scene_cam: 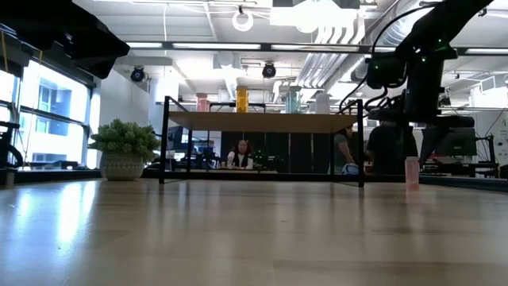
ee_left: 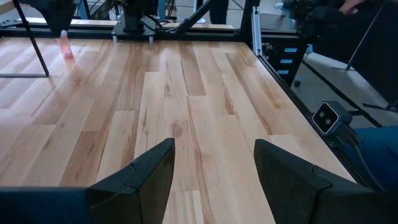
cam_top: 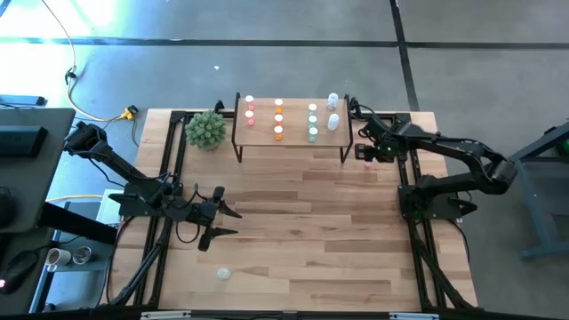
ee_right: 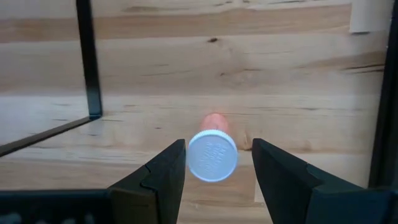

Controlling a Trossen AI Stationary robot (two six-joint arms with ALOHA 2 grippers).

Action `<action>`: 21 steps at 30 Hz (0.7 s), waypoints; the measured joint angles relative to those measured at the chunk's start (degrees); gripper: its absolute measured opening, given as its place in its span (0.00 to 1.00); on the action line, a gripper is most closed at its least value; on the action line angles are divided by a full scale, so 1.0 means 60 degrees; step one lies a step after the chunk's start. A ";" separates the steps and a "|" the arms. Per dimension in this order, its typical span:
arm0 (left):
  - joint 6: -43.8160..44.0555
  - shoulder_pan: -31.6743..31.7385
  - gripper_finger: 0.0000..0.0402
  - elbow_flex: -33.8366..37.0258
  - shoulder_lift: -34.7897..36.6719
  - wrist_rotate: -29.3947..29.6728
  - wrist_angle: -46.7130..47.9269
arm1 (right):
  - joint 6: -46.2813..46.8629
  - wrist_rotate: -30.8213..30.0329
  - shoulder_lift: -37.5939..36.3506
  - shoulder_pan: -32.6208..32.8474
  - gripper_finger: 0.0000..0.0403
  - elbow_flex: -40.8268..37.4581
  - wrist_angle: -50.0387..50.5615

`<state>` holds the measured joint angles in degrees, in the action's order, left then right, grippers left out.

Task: Pick and place medicine bottles onto shelf by color
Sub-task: Put the pink pill bottle on the shelf aligned with the other pink pill bottles

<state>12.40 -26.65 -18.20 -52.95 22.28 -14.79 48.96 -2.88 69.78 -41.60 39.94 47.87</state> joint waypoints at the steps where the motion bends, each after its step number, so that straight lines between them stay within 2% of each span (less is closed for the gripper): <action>1: 0.0004 0.0000 0.53 0.0000 0.0000 -0.0004 0.0000 | -0.0034 0.0000 0.0000 0.0000 0.44 -0.0070 -0.0077; 10: -0.0017 0.0000 0.53 -0.0003 0.0000 0.0005 0.0000 | -0.0187 0.0000 0.0004 0.0000 0.43 -0.0145 -0.0196; 18: -0.0004 0.0004 0.53 -0.0003 0.0000 0.0109 0.0000 | -0.0169 0.0011 0.0000 0.0000 0.27 -0.0145 -0.0200; 21: 0.0000 0.0001 0.53 -0.0004 0.0000 0.0116 0.0000 | -0.0200 0.0011 -0.0004 0.0000 0.24 -0.0145 -0.0200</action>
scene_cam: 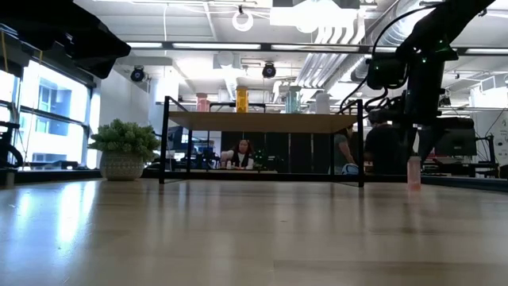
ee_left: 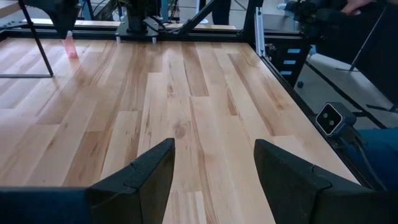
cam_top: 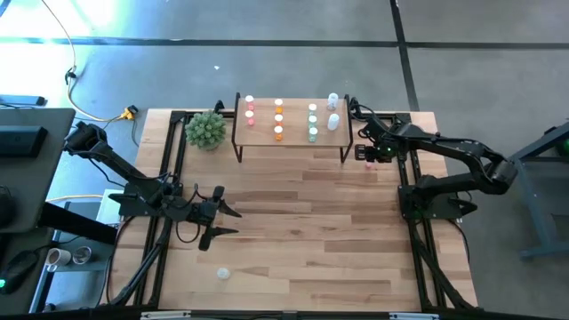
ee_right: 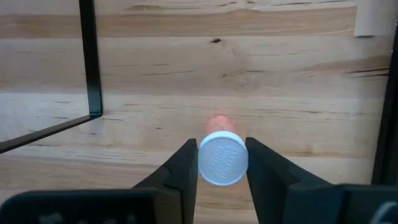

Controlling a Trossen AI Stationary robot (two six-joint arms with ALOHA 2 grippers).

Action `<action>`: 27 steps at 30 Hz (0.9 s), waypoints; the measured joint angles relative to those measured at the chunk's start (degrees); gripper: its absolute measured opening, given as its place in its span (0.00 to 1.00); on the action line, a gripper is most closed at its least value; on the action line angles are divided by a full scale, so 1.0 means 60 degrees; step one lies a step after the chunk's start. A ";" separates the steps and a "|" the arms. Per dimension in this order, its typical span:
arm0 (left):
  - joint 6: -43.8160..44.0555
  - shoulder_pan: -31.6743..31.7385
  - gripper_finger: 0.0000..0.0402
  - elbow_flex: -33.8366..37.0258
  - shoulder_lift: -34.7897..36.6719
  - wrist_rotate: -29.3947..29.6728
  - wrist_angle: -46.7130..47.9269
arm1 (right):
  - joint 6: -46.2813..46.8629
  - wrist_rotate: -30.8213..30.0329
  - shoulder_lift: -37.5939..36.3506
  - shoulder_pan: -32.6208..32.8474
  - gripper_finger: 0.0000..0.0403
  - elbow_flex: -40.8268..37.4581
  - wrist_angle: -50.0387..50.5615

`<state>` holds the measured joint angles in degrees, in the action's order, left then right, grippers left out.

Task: Pick and place medicine bottles onto shelf by color
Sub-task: Put the pink pill bottle on the shelf aligned with the other pink pill bottles

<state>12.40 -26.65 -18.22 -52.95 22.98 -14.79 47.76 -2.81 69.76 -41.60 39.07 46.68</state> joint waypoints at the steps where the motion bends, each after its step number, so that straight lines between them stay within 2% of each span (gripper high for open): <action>1: 0.0000 0.0000 0.53 0.0000 0.0000 0.0022 0.0000 | -0.0024 0.0000 0.0000 0.0004 0.24 0.0000 0.0000; 8: 0.0000 0.0003 0.53 0.0000 0.0000 0.0070 -0.0001 | -0.0512 0.0035 0.0007 0.0000 0.25 0.0384 0.0536; 16: 0.0161 0.0177 0.53 0.0000 0.0000 0.0066 -0.0006 | -0.0923 -0.0075 -0.0020 0.0006 0.25 0.1750 0.2642; 21: 0.0158 0.0324 0.53 0.0000 0.0000 0.0031 -0.0006 | -0.0971 -0.0280 -0.0431 0.0004 0.25 0.2495 0.3510; 27: 0.0159 0.0385 0.53 0.0000 0.0000 0.0027 -0.0007 | -0.0971 -0.0129 -0.1141 0.0027 0.25 0.3362 0.3566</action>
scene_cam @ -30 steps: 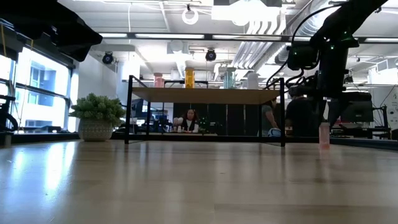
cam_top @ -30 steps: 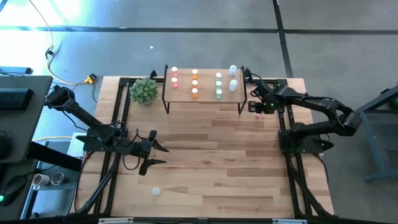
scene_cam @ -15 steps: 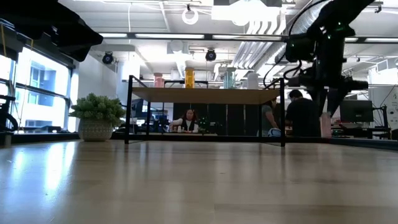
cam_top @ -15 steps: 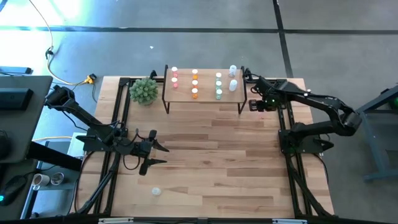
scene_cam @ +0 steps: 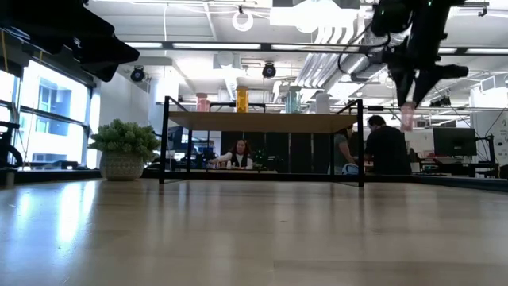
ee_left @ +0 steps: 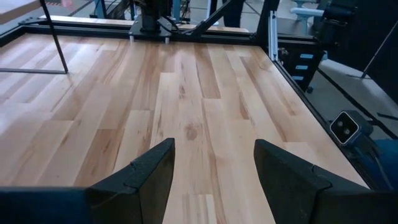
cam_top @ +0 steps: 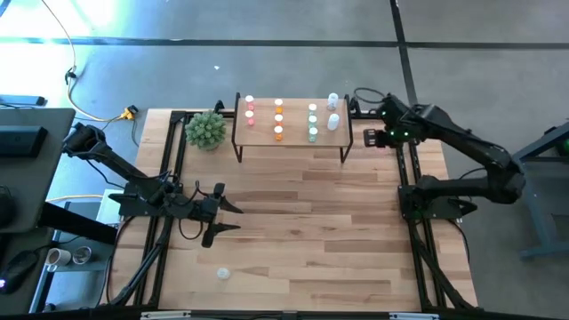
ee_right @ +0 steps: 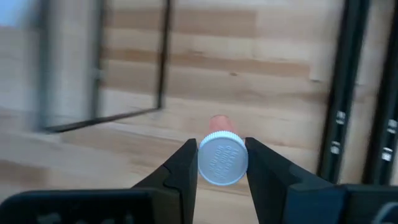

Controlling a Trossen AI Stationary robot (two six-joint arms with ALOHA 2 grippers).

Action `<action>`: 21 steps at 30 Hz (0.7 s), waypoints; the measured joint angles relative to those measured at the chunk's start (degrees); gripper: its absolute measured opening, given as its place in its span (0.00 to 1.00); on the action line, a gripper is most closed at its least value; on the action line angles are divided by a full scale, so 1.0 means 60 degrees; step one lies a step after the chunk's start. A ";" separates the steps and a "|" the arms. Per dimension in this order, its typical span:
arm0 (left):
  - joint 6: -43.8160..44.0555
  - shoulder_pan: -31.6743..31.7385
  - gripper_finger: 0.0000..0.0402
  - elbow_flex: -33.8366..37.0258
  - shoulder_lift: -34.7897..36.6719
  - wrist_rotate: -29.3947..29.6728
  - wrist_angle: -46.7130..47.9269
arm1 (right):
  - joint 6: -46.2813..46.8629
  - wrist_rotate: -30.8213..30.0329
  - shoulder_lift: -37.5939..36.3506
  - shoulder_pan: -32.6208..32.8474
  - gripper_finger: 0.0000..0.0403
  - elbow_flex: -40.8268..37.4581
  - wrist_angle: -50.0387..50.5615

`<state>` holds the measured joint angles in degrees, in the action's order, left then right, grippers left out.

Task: Pick and place medicine bottles onto shelf by color
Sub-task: Put the pink pill bottle on the shelf aligned with the other pink pill bottles

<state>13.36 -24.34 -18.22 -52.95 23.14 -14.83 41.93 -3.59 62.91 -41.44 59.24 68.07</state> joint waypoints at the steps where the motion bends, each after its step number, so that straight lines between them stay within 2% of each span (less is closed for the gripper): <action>1: 0.0000 0.0000 0.53 0.0000 0.0000 -0.0004 0.0002 | 0.0000 0.0126 -0.0099 0.0050 0.25 0.0165 -0.0004; 8: 0.0001 0.0000 0.53 0.0000 0.0000 -0.0003 0.0000 | 0.0107 0.0300 -0.0484 0.1248 0.25 0.1359 0.0044; 13: -0.0002 0.0000 0.53 0.0000 0.0000 0.0009 0.0000 | 0.0718 -0.0448 -0.0502 0.2609 0.25 0.1856 0.0040; 16: 0.0000 0.0000 0.53 0.0000 0.0000 0.0055 0.0000 | 0.1046 -0.0567 -0.0489 0.3520 0.25 0.1870 -0.0221; 21: 0.0003 0.0000 0.58 0.0000 0.0000 0.0561 -0.0004 | 0.1525 -0.1053 -0.0256 0.5187 0.25 0.1865 -0.1033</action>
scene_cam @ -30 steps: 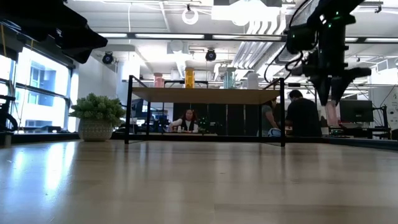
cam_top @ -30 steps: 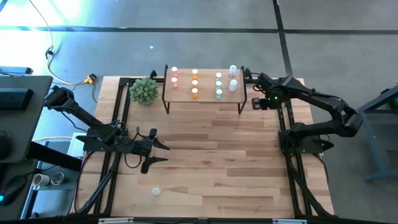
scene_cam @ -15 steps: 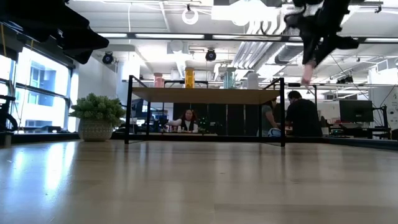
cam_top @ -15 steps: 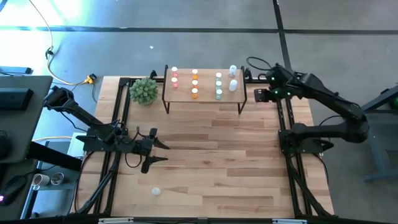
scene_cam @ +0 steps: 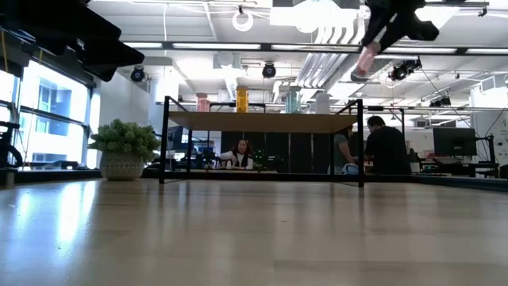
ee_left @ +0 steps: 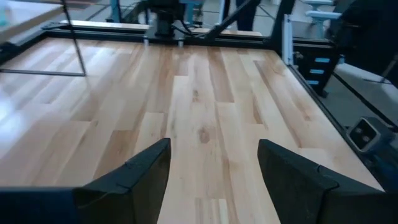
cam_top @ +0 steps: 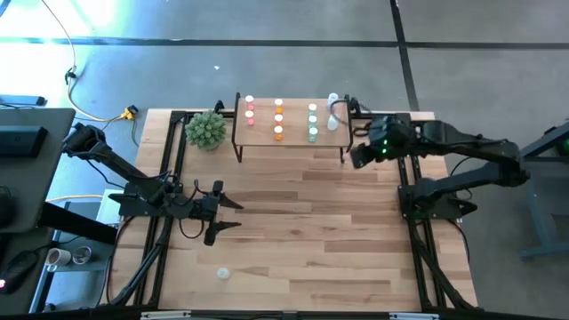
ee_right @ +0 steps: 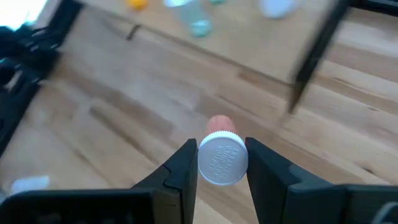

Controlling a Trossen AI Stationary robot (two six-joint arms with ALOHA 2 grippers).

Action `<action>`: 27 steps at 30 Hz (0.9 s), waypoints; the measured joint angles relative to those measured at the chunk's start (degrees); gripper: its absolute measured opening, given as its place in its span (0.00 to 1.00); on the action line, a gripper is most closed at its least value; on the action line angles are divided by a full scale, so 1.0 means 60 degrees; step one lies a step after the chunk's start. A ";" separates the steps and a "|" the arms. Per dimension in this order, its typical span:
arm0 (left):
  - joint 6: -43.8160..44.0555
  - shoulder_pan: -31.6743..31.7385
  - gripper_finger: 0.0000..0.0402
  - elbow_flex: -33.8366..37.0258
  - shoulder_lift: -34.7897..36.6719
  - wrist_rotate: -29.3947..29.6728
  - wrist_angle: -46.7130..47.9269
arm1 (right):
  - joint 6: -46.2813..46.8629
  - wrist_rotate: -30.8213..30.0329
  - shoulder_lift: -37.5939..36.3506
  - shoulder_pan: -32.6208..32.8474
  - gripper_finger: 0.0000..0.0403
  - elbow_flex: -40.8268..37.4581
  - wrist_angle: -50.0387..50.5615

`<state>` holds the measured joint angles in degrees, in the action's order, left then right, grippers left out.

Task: Pick and place medicine bottles onto shelf by color
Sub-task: Put the pink pill bottle on the shelf aligned with the other pink pill bottles

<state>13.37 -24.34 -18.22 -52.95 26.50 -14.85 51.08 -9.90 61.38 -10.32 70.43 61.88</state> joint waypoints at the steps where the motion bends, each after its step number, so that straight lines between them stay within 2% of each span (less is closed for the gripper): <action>1: 0.0017 0.0000 0.59 0.0000 0.0000 0.0104 -0.0008 | 0.0012 -0.0143 0.0099 0.0324 0.25 0.0000 -0.0207; 4: 0.0247 0.0063 0.62 0.0000 0.0000 0.0187 -0.0057 | -0.0009 -0.0264 0.0511 0.1135 0.25 0.0000 -0.0977; 11: 0.0264 0.0553 0.61 -0.0004 -0.0004 -0.0541 -0.0508 | -0.0812 0.0153 0.1826 0.2203 0.25 -0.0007 -0.3057; 14: 0.0272 0.0861 0.61 -0.0004 -0.0004 -0.0688 -0.0575 | -0.1064 0.0552 0.2364 0.2379 0.25 -0.0007 -0.3786; 22: 0.0352 0.1684 0.61 -0.0004 -0.0004 -0.2226 -0.0845 | -0.1506 0.1862 0.3756 0.2443 0.25 -0.0007 -0.5667; 27: 0.0484 0.1992 0.61 -0.0004 -0.0004 -0.2698 -0.0830 | -0.1739 0.2469 0.4488 0.2456 0.25 -0.0007 -0.6912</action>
<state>16.28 -12.38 -18.24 -52.97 10.31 -19.84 40.65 4.91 88.31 4.42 70.39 20.41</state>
